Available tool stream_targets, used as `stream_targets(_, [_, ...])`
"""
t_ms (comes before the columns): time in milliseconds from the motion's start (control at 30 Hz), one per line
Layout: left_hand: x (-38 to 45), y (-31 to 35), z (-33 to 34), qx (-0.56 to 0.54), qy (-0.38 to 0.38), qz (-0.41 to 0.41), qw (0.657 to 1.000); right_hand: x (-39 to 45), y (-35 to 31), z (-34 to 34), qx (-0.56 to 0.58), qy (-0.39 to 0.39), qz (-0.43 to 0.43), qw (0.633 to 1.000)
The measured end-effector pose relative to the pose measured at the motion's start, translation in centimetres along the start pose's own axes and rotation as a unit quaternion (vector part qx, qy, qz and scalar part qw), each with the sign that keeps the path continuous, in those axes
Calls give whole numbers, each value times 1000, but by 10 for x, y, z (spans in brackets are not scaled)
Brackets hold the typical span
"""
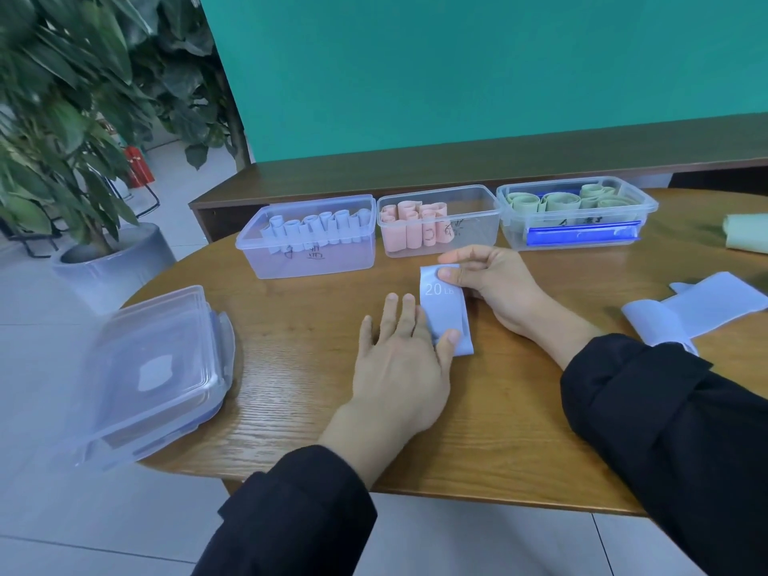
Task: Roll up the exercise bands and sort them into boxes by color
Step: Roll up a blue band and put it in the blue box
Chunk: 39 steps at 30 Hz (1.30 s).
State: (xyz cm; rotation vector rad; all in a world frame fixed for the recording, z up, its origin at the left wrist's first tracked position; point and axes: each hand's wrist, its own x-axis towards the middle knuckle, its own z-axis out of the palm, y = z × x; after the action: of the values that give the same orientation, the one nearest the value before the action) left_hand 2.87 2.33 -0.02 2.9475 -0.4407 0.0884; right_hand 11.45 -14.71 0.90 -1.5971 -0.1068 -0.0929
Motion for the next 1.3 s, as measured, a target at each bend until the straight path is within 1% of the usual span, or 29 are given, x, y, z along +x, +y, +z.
stream_targets(100, [10, 6, 2, 20, -10, -48, 999, 0, -1, -1, 15, 4, -1, 1000])
stream_targets(200, [18, 7, 4, 9, -2, -89, 996, 0, 0, 0, 30, 7, 2, 1000])
stream_targets(333, [30, 4, 7, -4, 11, -99, 995, 2, 2, -1, 65, 1, 18, 998])
stream_targets(433, [39, 2, 5, -22, -1, -101, 995, 1, -1, 0, 81, -4, 25, 996])
stream_targets(667, [62, -1, 2, -35, 13, -107, 994, 0, -3, 0, 67, -8, 33, 997])
stream_targets(767, [69, -2, 2, -36, 34, -108, 993, -2, -6, 0, 71, -20, 45, 996])
stream_targets(900, [79, -3, 2, -26, 68, -106, 992, -2, -6, -5, 77, -55, 60, 994])
stream_targets(1067, [93, -3, 1, 15, 122, -100, 987, 3, -4, -10, 48, -83, 90, 991])
stream_targets(1200, [104, -5, 2, 60, 184, -82, 978, 4, -3, -13, 41, -96, 106, 989])
stream_targets(1300, [108, -5, 3, 78, 234, -59, 967, 5, -5, -14, 42, -86, 115, 989])
